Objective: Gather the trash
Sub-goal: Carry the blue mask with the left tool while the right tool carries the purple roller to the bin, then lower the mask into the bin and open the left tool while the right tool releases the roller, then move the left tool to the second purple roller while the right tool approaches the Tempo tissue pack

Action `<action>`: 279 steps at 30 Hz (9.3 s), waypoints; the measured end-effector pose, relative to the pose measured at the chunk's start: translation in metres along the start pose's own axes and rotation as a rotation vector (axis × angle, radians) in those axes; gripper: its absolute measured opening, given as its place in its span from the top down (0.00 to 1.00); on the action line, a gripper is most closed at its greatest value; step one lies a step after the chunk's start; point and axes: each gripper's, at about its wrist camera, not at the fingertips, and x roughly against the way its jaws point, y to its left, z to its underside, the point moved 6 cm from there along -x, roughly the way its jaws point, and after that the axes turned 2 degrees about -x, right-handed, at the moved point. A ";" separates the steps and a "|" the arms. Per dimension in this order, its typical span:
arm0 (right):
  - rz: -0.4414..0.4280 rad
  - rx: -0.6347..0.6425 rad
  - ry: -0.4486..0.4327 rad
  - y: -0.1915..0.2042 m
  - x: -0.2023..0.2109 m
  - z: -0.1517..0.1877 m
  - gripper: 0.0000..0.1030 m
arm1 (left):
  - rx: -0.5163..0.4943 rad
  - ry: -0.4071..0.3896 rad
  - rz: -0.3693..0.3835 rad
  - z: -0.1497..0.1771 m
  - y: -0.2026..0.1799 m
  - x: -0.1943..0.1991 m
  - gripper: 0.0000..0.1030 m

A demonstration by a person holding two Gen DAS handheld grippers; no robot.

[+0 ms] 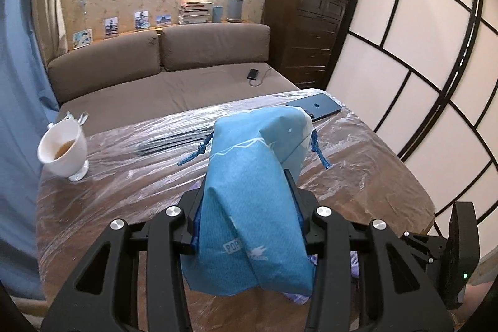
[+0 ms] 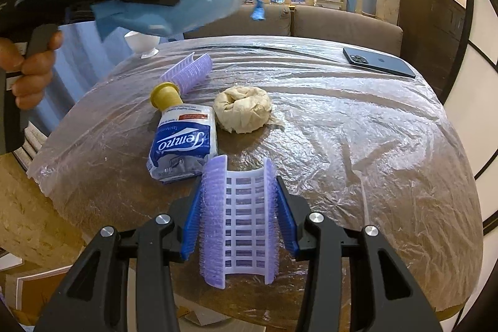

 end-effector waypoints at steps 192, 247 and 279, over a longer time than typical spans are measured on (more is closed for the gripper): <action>-0.083 0.029 0.269 0.048 -0.004 0.141 0.58 | 0.144 0.370 -0.116 0.269 -0.062 0.014 0.61; -0.038 0.147 -0.008 0.046 0.073 0.074 0.04 | 0.126 0.134 -0.041 0.208 -0.052 0.077 0.02; -0.109 0.033 0.035 0.061 -0.021 -0.019 0.04 | -0.068 0.148 -0.279 0.038 0.025 -0.063 0.02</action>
